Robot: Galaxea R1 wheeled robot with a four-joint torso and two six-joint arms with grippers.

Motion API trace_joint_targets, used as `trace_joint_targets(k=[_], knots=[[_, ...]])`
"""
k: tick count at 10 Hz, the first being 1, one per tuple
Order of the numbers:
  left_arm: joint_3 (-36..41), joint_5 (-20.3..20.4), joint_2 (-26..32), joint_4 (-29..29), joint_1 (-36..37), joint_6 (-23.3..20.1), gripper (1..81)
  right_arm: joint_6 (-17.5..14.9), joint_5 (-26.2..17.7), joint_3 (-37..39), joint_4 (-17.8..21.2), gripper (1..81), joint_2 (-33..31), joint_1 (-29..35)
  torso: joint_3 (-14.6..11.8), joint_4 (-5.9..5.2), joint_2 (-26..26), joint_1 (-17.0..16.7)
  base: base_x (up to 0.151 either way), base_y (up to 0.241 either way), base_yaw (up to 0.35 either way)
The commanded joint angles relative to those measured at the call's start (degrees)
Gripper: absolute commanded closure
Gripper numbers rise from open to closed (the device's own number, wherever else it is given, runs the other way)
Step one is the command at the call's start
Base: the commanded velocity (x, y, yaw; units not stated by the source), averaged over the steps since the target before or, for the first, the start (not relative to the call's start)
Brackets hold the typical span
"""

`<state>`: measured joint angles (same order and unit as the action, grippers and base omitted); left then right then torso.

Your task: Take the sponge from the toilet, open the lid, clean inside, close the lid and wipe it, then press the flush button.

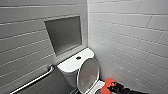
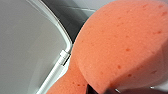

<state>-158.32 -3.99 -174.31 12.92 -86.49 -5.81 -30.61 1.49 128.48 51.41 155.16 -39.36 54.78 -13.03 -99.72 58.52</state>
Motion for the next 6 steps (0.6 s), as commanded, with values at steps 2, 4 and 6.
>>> trace_joint_targets(k=[2, 4, 6], knots=[[-0.06, -4.01, 0.1, -0.53, 0.67, -0.07, 1.0, -0.15, -2.72, -2.54, 0.89, 81.1, -1.14, 10.3, 6.21, 0.0, 0.02, 0.02, 0.0, 0.0, 0.0], [-0.15, -4.01, 0.1, -0.53, 0.67, -0.07, 1.0, -0.15, -2.81, -3.59, 1.32, 81.1, -0.88, 12.67, 4.72, 0.0, 0.04, 0.06, 0.0, 0.0, 0.0], [-0.15, -4.01, -0.07, -0.53, 0.75, -0.07, 1.0, -0.15, -2.72, -3.86, 1.06, 81.1, 0.35, 14.17, 5.38, 0.02, 0.06, 0.06, 0.0, 0.0, 0.0]])
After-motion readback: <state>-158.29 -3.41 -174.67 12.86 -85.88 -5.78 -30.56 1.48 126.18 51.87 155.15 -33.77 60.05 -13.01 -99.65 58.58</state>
